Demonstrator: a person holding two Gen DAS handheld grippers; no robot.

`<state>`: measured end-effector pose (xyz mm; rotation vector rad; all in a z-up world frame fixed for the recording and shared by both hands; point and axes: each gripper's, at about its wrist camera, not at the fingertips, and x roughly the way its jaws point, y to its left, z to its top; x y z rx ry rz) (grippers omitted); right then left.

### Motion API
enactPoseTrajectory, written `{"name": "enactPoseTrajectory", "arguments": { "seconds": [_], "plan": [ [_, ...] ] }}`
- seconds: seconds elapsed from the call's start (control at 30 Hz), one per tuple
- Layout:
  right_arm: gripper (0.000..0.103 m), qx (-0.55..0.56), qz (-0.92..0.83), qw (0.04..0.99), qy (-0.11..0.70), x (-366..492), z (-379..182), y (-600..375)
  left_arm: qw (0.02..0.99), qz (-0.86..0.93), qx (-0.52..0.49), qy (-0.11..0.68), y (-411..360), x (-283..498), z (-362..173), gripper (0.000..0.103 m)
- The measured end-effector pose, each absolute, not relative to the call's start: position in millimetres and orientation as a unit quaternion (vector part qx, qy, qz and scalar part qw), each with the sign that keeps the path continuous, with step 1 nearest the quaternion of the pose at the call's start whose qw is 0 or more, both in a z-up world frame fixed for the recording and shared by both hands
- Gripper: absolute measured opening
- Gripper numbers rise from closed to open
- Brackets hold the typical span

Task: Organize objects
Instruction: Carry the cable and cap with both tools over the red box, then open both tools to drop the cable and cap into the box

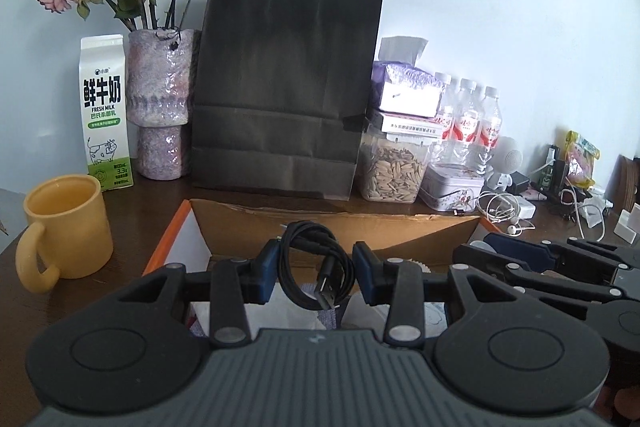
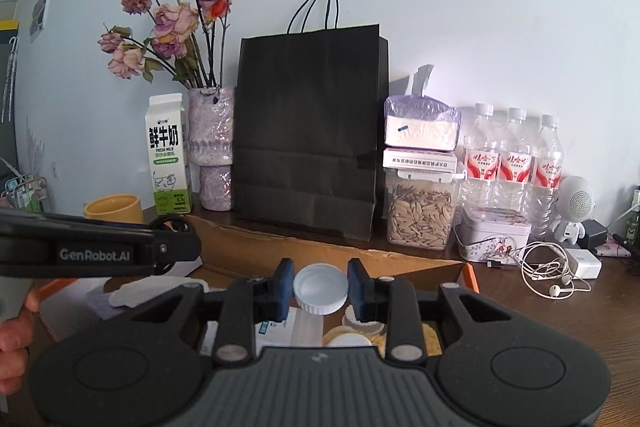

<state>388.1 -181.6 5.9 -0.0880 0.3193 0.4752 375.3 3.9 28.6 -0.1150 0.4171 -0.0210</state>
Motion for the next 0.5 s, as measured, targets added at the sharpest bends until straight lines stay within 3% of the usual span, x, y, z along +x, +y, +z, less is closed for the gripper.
{"name": "enactPoseTrajectory", "arguments": {
  "seconds": [0.13, 0.17, 0.2, 0.23, 0.27, 0.33, 0.5],
  "plan": [
    [0.028, -0.045, 0.234, 0.956, 0.169, 389.8, 1.1, -181.8, 0.976, -0.008, -0.058, 0.212, 5.5, 374.6, 25.9, 0.045],
    [0.031, -0.043, 0.234, 0.956, 0.171, 389.4, 0.6, -182.7, 0.976, -0.005, -0.056, 0.210, 5.8, 372.9, 26.2, 0.051],
    [0.036, -0.042, 0.233, 0.956, 0.173, 389.0, 0.3, -183.5, 0.977, -0.001, -0.053, 0.208, 5.8, 371.9, 26.8, 0.071],
    [0.056, -0.040, 0.232, 0.956, 0.174, 388.1, 0.4, -184.6, 0.978, 0.005, -0.052, 0.204, 6.0, 369.9, 27.5, 0.097],
    [0.081, -0.038, 0.231, 0.957, 0.174, 387.2, 0.7, -185.6, 0.980, 0.013, -0.051, 0.193, 6.5, 367.1, 28.0, 0.103],
    [0.103, -0.035, 0.227, 0.959, 0.168, 385.1, 2.1, -187.4, 0.981, 0.027, -0.047, 0.184, 7.5, 365.2, 29.1, 0.103],
    [0.103, -0.039, 0.226, 0.958, 0.170, 385.1, 1.3, -185.3, 0.979, 0.029, -0.055, 0.193, 10.3, 366.7, 29.9, 0.103]
  ]
}}
